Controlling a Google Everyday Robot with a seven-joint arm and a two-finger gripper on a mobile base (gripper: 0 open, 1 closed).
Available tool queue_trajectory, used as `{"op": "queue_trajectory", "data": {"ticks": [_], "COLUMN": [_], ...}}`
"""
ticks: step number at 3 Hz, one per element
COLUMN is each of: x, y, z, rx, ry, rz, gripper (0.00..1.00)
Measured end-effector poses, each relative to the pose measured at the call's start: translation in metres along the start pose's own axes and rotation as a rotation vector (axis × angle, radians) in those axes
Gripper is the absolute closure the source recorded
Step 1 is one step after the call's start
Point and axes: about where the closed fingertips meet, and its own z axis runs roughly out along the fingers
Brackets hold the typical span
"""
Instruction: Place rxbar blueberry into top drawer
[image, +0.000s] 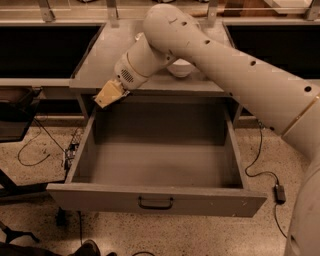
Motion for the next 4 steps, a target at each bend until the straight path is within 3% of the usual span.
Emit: {"op": "queue_trajectory", "data": {"ticks": [1,3,4], "x": [0.002,0.021,0.030], "y": [0.008,0.012,0.010], "z": [0.018,0.103,0.150], "rx": [0.004,-0.009,-0.029], "ry": [-0.008,-0.020,0.005], "rz": [-0.015,-0.011,-0.017], "gripper": [1.00,1.00,1.00]}}
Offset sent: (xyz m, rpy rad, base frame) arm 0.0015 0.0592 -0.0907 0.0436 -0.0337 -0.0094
